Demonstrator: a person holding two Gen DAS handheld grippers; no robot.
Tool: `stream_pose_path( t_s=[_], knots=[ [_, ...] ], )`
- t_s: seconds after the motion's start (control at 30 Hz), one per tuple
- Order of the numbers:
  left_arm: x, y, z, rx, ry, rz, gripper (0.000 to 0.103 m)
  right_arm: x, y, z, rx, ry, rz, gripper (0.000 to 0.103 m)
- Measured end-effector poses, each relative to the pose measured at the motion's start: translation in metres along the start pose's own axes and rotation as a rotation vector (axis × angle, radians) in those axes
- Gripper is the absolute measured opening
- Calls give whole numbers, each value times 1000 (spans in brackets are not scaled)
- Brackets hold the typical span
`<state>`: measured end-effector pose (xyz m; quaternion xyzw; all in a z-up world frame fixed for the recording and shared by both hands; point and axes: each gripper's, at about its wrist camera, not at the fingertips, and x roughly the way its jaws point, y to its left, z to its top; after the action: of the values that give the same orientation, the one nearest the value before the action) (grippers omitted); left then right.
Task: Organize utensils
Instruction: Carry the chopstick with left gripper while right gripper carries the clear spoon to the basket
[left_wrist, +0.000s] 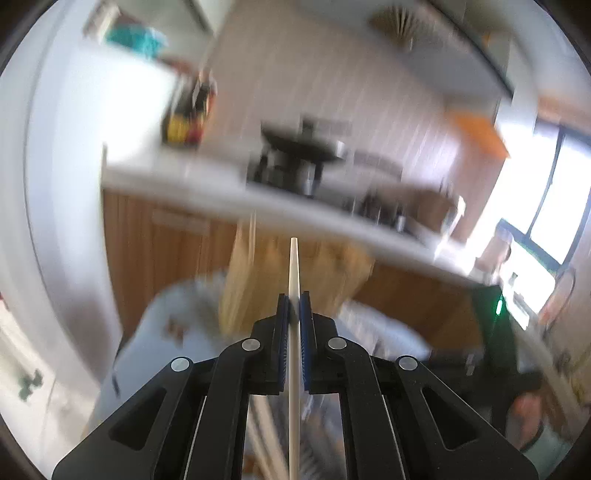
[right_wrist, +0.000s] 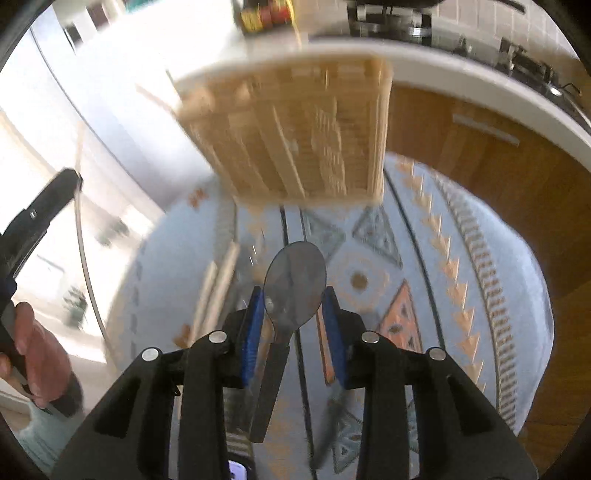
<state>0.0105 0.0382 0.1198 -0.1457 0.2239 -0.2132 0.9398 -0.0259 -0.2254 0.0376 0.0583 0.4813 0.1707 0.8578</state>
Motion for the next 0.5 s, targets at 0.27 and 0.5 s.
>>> stream_pose_path(
  t_s=[0.27,0.5],
  knots=[
    [-7,-39,57,29,-321,-3,3,-78,19,56,-35,-344,-108,29],
    [31,-64,76,-4,-440,-6,4,-96,25,100,-63,-543,-273,29]
  ],
)
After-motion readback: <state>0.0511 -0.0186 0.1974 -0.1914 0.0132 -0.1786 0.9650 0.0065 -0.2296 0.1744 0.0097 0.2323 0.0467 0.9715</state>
